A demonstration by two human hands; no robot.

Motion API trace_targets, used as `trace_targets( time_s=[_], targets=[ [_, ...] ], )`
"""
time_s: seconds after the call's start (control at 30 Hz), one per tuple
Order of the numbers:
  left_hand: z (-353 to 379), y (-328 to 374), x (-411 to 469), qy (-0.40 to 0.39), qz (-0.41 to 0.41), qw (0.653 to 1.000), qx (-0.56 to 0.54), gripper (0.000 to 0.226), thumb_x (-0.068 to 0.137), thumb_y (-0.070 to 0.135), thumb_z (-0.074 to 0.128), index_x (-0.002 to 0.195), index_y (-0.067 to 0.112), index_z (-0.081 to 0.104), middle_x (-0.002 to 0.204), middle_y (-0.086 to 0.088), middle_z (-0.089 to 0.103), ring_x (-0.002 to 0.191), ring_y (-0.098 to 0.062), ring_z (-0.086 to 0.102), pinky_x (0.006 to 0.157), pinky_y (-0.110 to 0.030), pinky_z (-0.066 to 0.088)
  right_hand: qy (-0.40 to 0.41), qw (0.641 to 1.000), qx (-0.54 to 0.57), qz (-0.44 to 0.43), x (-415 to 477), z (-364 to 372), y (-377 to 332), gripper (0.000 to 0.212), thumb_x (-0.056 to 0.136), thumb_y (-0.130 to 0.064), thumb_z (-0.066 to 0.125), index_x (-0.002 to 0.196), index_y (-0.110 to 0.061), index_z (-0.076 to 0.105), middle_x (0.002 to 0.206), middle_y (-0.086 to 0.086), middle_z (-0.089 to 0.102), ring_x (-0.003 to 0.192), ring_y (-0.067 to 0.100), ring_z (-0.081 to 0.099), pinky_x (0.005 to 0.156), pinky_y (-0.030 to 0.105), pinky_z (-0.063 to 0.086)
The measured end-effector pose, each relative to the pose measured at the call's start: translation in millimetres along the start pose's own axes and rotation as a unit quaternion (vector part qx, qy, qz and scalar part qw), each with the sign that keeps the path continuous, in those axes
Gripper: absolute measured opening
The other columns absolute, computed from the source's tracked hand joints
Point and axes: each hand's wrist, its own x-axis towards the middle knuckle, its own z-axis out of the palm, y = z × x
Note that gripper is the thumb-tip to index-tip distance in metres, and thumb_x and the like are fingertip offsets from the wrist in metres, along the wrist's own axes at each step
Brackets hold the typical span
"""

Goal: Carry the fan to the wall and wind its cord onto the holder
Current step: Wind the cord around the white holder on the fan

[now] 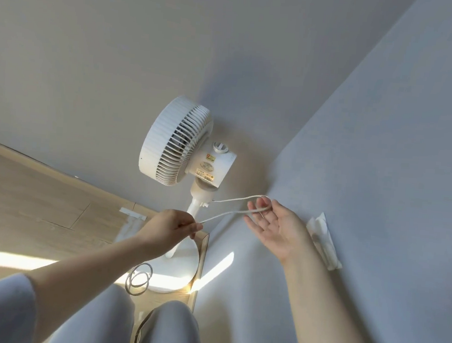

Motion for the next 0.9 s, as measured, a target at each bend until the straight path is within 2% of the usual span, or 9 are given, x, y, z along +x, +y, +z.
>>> trace_targets(
  time_s=[0.1, 0.2, 0.27, 0.43, 0.53, 0.6, 0.7, 0.8, 0.9],
  targets=[
    [2, 4, 0, -0.012, 0.003, 1.0, 0.014, 0.033, 0.088, 0.042, 0.057, 0.069, 0.018, 0.069, 0.05, 0.006, 0.049, 0.044, -0.003, 0.044, 0.046, -0.019, 0.027, -0.069, 0.996, 0.008, -0.048, -3, -2, 13, 0.018, 0.1, -0.014, 0.042, 0.095, -0.013, 0.06, 0.078, 0.002, 0.061, 0.086, 0.019, 0.066, 0.096, 0.048, 0.047],
    [4, 12, 1, -0.029, 0.022, 0.999, 0.018, 0.027, 0.087, 0.04, 0.059, 0.071, 0.022, 0.071, 0.055, 0.007, 0.055, 0.046, -0.003, 0.046, 0.044, -0.015, 0.028, -0.031, 0.993, 0.034, -0.106, 2, -7, 17, 0.021, 0.099, -0.008, 0.041, 0.095, -0.01, 0.062, 0.065, 0.001, 0.053, 0.056, 0.01, 0.057, 0.065, 0.028, 0.059],
    [8, 15, 2, -0.04, 0.026, 0.999, 0.011, 0.023, 0.087, 0.038, 0.06, 0.071, 0.022, 0.068, 0.056, 0.009, 0.055, 0.047, -0.002, 0.048, 0.046, -0.013, 0.03, 0.038, 0.989, -0.006, -0.146, 6, -12, 8, 0.022, 0.099, -0.006, 0.042, 0.09, -0.007, 0.062, 0.065, 0.002, 0.046, 0.045, 0.007, 0.045, 0.044, 0.017, 0.047],
    [24, 20, -2, -0.044, 0.037, 0.998, 0.003, 0.025, 0.087, 0.037, 0.06, 0.077, 0.017, 0.071, 0.051, 0.005, 0.048, 0.044, -0.005, 0.041, 0.043, -0.015, 0.03, 0.135, 0.964, -0.171, -0.153, 6, -32, -15, 0.016, 0.094, 0.003, 0.044, 0.089, -0.003, 0.058, 0.068, 0.007, 0.049, 0.049, 0.01, 0.039, 0.037, 0.016, 0.039],
    [36, 28, 2, -0.03, 0.039, 0.999, -0.013, 0.024, 0.088, 0.035, 0.059, 0.077, 0.017, 0.072, 0.054, -0.001, 0.048, 0.044, -0.008, 0.035, 0.044, -0.016, 0.025, 0.125, 0.969, -0.129, -0.168, 3, -34, -21, 0.03, 0.093, 0.009, 0.04, 0.116, -0.009, 0.044, 0.078, 0.01, 0.055, 0.057, 0.012, 0.042, 0.045, 0.019, 0.043],
    [41, 33, 5, -0.014, 0.033, 0.999, -0.011, 0.023, 0.088, 0.033, 0.059, 0.076, 0.017, 0.071, 0.054, -0.004, 0.05, 0.047, -0.011, 0.038, 0.048, -0.023, 0.029, 0.066, 0.986, -0.007, -0.155, -3, -34, -20, 0.022, 0.095, 0.008, 0.039, 0.11, -0.007, 0.047, 0.083, 0.011, 0.059, 0.066, 0.014, 0.053, 0.05, 0.022, 0.054],
    [46, 38, 9, 0.021, 0.022, 0.999, -0.01, 0.023, 0.088, 0.029, 0.059, 0.073, 0.015, 0.071, 0.059, -0.011, 0.059, 0.052, -0.015, 0.044, 0.051, -0.027, 0.031, -0.009, 0.986, 0.131, -0.103, -14, -40, -7, 0.015, 0.097, -0.001, 0.044, 0.091, -0.006, 0.057, 0.081, 0.006, 0.069, 0.084, 0.014, 0.063, 0.074, 0.039, 0.06],
    [48, 42, 7, 0.045, 0.014, 0.999, -0.01, 0.022, 0.089, 0.025, 0.058, 0.075, 0.016, 0.072, 0.055, -0.004, 0.053, 0.051, -0.014, 0.042, 0.048, -0.024, 0.028, -0.044, 0.987, 0.131, -0.087, -23, -47, 8, 0.019, 0.098, -0.011, 0.046, 0.09, -0.008, 0.063, 0.079, 0.001, 0.076, 0.087, 0.015, 0.07, 0.086, 0.04, 0.056],
    [50, 44, 6, 0.057, 0.016, 0.998, -0.007, 0.021, 0.09, 0.025, 0.058, 0.077, 0.015, 0.072, 0.051, 0.001, 0.047, 0.047, -0.012, 0.038, 0.046, -0.022, 0.025, -0.085, 0.992, 0.051, -0.079, -30, -51, 16, 0.019, 0.097, -0.02, 0.048, 0.103, -0.015, 0.065, 0.097, -0.001, 0.075, 0.098, 0.016, 0.07, 0.098, 0.039, 0.047]
  ],
)
